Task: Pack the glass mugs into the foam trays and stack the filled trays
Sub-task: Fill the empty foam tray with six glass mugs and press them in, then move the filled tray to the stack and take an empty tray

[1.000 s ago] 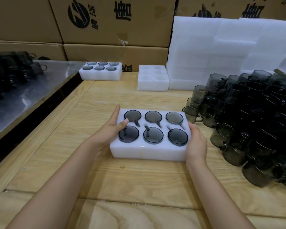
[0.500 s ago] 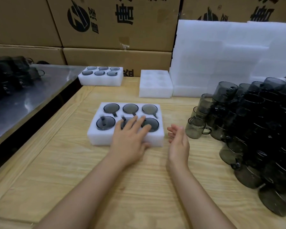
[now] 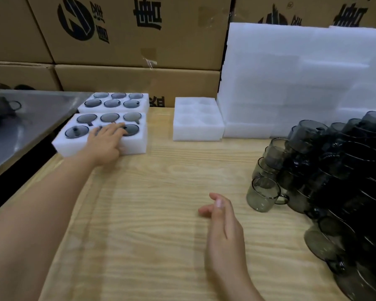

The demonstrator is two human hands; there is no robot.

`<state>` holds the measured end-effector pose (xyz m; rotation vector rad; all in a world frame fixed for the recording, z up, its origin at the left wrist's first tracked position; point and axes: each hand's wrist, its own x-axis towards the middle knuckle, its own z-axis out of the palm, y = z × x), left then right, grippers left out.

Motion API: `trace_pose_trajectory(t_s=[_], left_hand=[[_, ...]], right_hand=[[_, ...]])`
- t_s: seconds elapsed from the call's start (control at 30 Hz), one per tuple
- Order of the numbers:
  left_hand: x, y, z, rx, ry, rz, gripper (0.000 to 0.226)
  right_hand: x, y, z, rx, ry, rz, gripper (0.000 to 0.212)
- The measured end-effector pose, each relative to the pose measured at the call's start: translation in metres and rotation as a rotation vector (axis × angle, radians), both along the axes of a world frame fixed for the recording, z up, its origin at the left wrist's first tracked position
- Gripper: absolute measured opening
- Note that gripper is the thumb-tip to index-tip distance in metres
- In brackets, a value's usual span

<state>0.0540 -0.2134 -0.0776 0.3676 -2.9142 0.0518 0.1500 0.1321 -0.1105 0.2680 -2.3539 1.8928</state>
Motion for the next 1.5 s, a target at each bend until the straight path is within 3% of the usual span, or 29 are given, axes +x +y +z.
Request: trace_pose_trajectory(t_s=[0.17, 0.4, 0.53, 0.6, 0.67, 0.77, 0.87, 1.0, 1.2, 1.5], left_hand=[[-0.016, -0.031, 0.011, 0.072, -0.036, 0.026, 0.043], [-0.014, -0.041, 0.015, 0.062, -0.083, 0.046, 0.039], [-0.005, -0.016, 0.012, -0.1, -0.075, 0.114, 0.058], [0.003, 0.015, 0.005, -0.144, 0.088, 0.018, 0.065], [0.004, 0.061, -0.001, -0.088, 0.198, -0.214, 0.068], [-0.021, 0.133, -0.003, 0.037, 0.161, -0.374, 0.075], [-0.063, 0.175, 0.004, 0.119, 0.083, -0.234, 0.076], [-0.088, 0.184, 0.013, 0.07, 0.005, -0.059, 0.062], [-0.057, 0.184, 0.016, -0.039, 0.098, -0.111, 0.038], [0.054, 0.239, 0.019, 0.015, 0.143, -0.135, 0.056]], right_hand=[[0.001, -0.002, -0.002, 0.079, -0.004, 0.036, 0.051], [0.003, -0.003, 0.0, 0.115, -0.021, 0.055, 0.038], [0.003, -0.001, 0.003, 0.17, 0.003, 0.076, 0.039], [0.003, -0.001, 0.003, 0.207, 0.029, 0.091, 0.038], [0.004, -0.002, 0.004, 0.223, 0.049, 0.089, 0.044], [0.003, -0.001, 0.004, 0.223, 0.052, 0.087, 0.043], [0.001, 0.0, 0.003, 0.23, 0.062, 0.093, 0.04], [0.0, -0.001, 0.003, 0.238, 0.061, 0.1, 0.046], [0.001, -0.001, 0.008, 0.237, 0.047, 0.095, 0.047], [0.001, 0.0, 0.011, 0.116, 0.07, -0.015, 0.031]])
